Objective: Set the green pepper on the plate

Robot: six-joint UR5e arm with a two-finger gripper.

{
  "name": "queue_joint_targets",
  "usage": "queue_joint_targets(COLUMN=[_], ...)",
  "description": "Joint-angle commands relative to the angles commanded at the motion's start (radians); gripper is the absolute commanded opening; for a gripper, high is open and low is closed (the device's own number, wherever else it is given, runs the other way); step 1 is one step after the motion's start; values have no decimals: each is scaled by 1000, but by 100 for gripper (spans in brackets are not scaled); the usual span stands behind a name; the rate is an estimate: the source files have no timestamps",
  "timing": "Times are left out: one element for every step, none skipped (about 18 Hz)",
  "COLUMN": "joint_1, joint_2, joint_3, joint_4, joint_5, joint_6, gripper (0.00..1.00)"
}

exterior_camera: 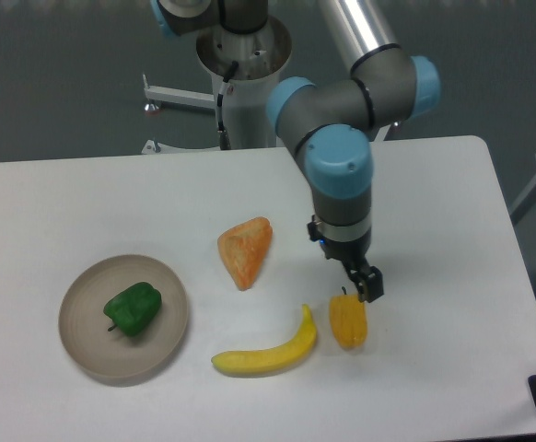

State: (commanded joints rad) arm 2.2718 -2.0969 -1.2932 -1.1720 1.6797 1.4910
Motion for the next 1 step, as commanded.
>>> queue_joint_targets(joint_1=[2], joint_2=[-8], joint_3=[12], joint_4=[6], joint_5=[0], joint_6=[3], gripper=[99])
